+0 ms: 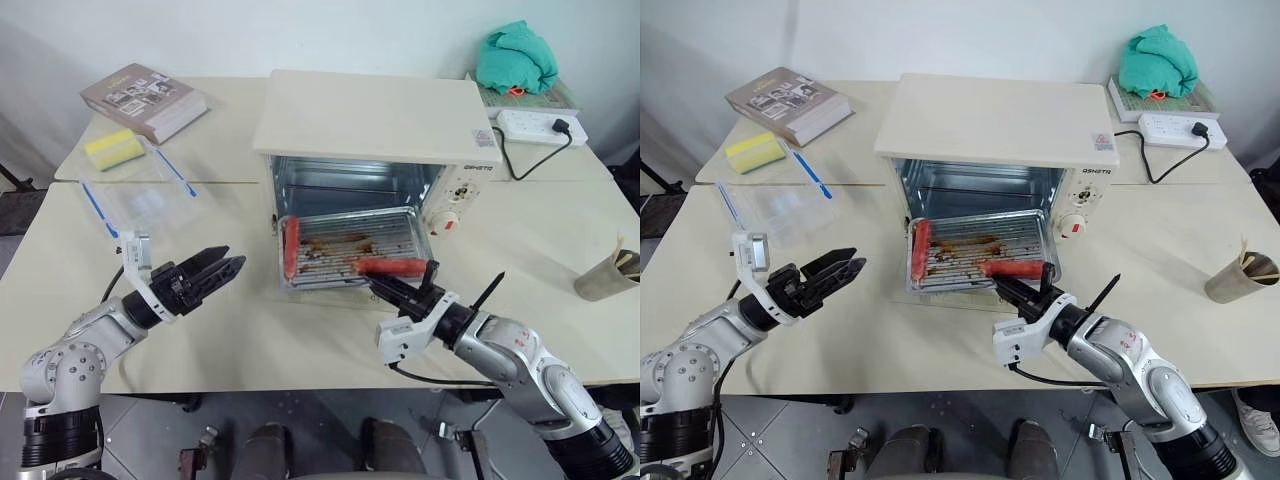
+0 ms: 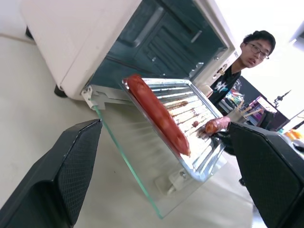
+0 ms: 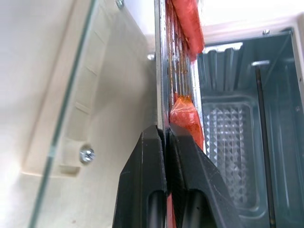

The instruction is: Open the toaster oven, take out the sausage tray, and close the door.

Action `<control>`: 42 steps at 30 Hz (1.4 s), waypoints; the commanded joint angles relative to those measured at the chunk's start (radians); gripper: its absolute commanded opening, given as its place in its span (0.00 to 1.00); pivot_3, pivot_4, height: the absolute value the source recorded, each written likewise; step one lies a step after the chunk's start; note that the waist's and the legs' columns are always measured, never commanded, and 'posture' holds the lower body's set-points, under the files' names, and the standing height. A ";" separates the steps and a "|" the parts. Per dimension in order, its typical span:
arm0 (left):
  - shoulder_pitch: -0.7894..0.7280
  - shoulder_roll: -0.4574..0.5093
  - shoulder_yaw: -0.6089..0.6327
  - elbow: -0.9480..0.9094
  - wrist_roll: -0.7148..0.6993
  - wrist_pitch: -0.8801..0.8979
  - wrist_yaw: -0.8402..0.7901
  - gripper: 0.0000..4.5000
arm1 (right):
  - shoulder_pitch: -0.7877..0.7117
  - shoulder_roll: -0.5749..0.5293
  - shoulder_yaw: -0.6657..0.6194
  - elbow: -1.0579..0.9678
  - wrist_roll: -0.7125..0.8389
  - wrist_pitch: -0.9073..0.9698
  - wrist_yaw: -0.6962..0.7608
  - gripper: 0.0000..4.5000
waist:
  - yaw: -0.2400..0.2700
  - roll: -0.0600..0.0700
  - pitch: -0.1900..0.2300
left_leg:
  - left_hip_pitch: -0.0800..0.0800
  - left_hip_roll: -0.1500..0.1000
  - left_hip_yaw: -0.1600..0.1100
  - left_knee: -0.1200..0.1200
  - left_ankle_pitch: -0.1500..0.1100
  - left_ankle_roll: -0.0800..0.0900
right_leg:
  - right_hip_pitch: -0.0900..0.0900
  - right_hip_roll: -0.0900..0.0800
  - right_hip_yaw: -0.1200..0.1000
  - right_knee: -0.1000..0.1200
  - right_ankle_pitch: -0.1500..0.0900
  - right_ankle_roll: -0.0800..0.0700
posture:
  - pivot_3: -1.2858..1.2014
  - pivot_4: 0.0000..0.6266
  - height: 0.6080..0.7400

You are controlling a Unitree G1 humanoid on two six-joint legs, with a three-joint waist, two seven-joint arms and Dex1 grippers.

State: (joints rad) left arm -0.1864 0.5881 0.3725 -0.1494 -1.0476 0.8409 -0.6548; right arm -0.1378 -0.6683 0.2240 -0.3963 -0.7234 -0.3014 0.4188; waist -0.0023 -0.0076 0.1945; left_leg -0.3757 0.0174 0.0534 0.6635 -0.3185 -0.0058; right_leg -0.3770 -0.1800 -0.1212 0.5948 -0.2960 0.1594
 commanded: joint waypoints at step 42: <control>-0.162 0.004 0.048 0.213 -0.536 0.399 0.505 0.61 | -0.031 -0.016 -0.071 -0.033 0.144 -0.158 0.032 0.00 | 0.001 -0.001 0.000 | 0.001 0.000 -0.001 0.001 0.000 -0.001 | 0.001 0.000 0.001 0.001 0.000 0.000 | 0.52 0.24 1.00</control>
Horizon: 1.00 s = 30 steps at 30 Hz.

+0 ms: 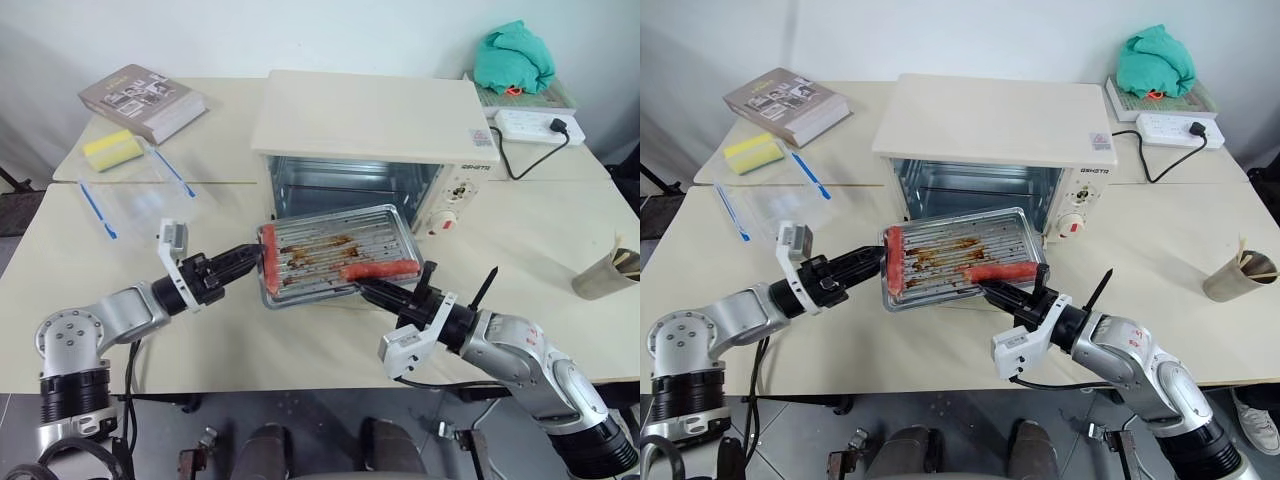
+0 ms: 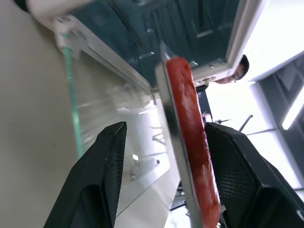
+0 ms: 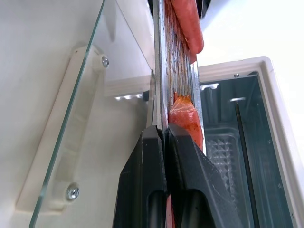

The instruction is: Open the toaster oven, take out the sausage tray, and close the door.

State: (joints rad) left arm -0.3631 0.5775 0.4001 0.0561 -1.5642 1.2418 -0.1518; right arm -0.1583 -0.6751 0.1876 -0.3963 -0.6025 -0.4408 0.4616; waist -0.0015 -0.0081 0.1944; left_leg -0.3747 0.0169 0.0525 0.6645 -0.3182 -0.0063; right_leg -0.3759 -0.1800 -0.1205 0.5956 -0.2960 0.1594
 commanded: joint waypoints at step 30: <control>-0.067 -0.075 -0.121 0.030 -0.199 0.025 0.159 0.29 | -0.037 -0.013 -0.029 -0.017 0.040 -0.041 -0.001 0.00 | 0.001 0.000 0.000 | 0.000 0.000 0.000 0.001 0.000 0.000 | 0.000 0.000 0.001 0.001 0.000 0.000 | 0.52 0.24 1.00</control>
State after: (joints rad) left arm -0.4272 0.5075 0.2767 0.0908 -1.6980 1.2823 -0.0180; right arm -0.1813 -0.6818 0.1875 -0.3884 -0.5940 -0.4619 0.4691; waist -0.0003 -0.0084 0.1943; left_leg -0.3744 0.0167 0.0524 0.6653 -0.3181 -0.0065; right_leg -0.3756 -0.1801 -0.1198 0.5965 -0.2960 0.1595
